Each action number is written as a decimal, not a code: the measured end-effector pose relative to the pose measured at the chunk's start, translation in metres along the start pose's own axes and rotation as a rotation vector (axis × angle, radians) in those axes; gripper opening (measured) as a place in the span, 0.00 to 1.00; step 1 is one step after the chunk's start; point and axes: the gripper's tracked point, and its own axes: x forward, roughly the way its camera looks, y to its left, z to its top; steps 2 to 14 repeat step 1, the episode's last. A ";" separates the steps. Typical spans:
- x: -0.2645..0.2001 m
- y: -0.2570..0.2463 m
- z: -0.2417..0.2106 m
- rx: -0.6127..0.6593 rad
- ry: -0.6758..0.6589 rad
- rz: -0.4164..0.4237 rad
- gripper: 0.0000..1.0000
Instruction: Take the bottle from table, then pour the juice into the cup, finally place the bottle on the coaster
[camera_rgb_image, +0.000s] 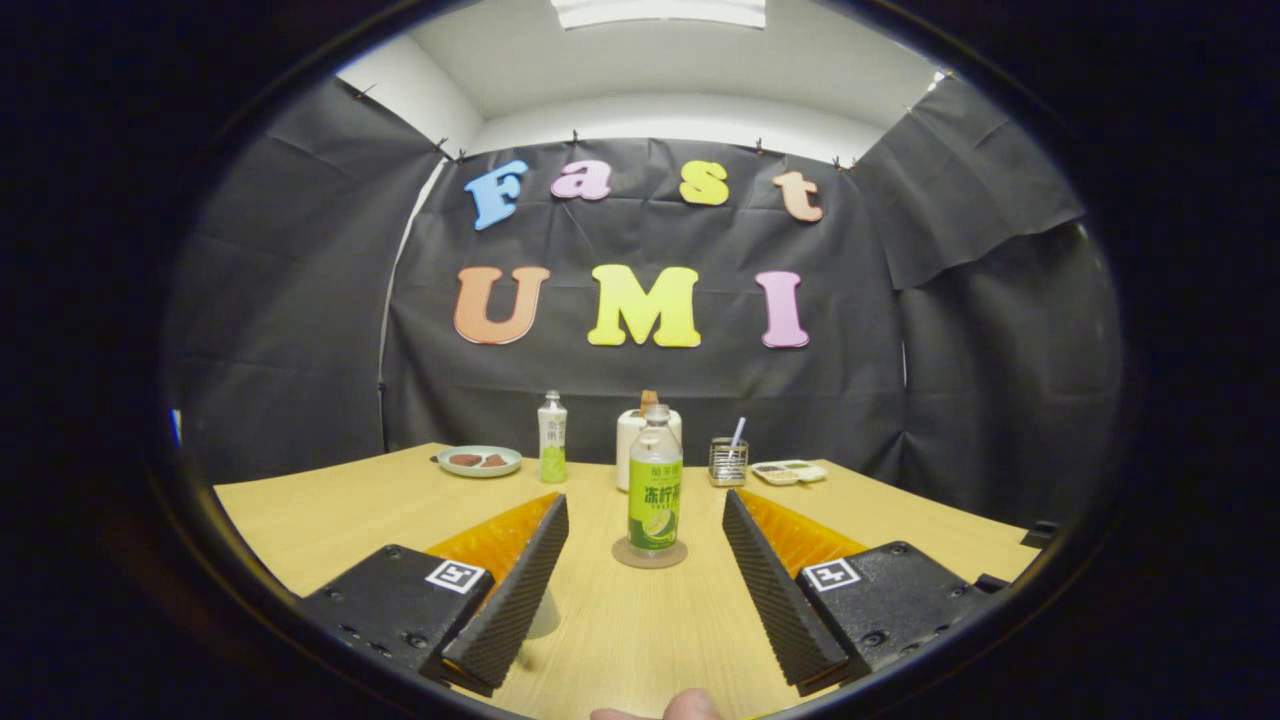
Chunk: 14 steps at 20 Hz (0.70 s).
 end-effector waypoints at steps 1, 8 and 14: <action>0.001 0.001 0.000 -0.002 0.004 -0.003 1.00; 0.001 0.001 0.000 -0.002 0.004 -0.003 1.00; 0.001 0.001 0.000 -0.002 0.004 -0.003 1.00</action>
